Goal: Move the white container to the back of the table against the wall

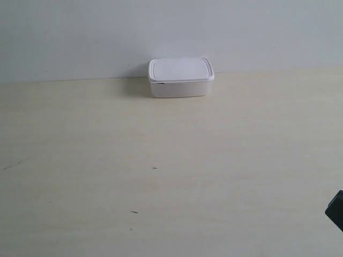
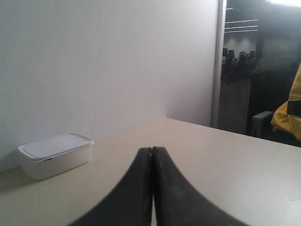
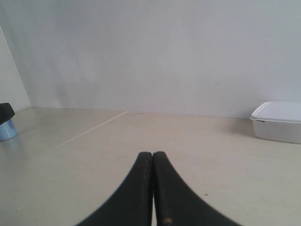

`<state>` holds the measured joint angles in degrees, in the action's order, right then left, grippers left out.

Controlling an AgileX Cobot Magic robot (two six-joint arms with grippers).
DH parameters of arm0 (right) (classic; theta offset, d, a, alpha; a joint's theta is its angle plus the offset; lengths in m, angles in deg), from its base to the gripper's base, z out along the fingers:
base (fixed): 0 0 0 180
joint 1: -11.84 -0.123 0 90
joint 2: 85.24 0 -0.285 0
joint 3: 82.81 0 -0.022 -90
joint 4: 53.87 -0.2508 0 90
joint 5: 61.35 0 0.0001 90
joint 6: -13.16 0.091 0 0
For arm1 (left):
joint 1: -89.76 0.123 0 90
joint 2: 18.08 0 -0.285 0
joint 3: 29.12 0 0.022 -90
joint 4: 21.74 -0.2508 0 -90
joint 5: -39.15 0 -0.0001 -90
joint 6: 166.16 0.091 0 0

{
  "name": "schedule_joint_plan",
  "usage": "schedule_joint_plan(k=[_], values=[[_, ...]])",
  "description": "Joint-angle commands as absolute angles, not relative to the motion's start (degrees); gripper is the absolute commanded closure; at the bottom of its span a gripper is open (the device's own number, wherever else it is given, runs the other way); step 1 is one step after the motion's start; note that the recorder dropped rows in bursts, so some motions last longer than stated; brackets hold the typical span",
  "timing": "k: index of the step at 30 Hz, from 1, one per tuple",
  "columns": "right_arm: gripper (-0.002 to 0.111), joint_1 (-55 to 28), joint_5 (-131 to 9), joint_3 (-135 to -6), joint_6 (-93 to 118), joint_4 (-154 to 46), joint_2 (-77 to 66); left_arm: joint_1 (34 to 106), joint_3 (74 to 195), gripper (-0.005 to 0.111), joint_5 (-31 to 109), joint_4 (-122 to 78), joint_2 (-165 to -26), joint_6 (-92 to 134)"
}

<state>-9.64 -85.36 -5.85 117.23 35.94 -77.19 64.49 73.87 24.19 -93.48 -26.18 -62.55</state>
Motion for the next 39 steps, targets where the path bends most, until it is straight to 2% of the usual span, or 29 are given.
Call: schedule_joint_plan(k=[1, 6, 10, 27, 33, 39], values=[[0.108, -9.5, -85.6, -5.6, 116.7, 36.3, -77.5, 64.6, 73.7, 0.107, 24.7, -93.6, -25.9, -62.8], [0.108, -9.5, -85.6, -5.6, 116.7, 36.3, -77.5, 64.7, 73.7, 0.107, 24.4, -93.6, -25.9, -62.8], [0.108, -9.2, -85.5, -5.6, 116.7, 36.3, -77.5, 67.9, 73.7, 0.107, 23.6, -93.6, -25.9, -62.8], [0.108, 14.3, -86.6, -5.6, 116.7, 36.3, -77.5, 97.9, 73.7, 0.107, 23.6, -93.6, -25.9, -62.8], [0.108, 19.0, -86.6, -5.6, 116.7, 36.3, -77.5, 102.4, 73.7, 0.107, 23.6, -93.6, -25.9, -62.8], [0.108, 19.2, -86.5, -5.6, 116.7, 36.3, -77.5, 102.5, 73.7, 0.107, 23.6, -93.6, -25.9, -62.8]])
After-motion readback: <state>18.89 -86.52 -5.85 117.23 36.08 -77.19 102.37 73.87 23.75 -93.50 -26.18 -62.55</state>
